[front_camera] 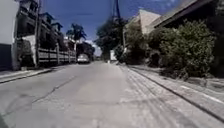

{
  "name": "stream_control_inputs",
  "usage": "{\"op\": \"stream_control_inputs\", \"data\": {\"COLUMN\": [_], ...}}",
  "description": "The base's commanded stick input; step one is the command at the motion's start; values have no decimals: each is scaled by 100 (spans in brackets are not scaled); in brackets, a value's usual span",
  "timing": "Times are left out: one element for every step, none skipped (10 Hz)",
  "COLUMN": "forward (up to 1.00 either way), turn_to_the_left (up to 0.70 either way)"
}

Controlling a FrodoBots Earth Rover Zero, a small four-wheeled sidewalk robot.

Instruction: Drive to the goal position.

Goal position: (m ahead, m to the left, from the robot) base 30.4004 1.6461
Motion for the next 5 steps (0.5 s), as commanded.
{"op": "stream_control_inputs", "data": {"forward": [85,85,85,85,85], "turn_to_the_left": [0,4,11,13,12]}}
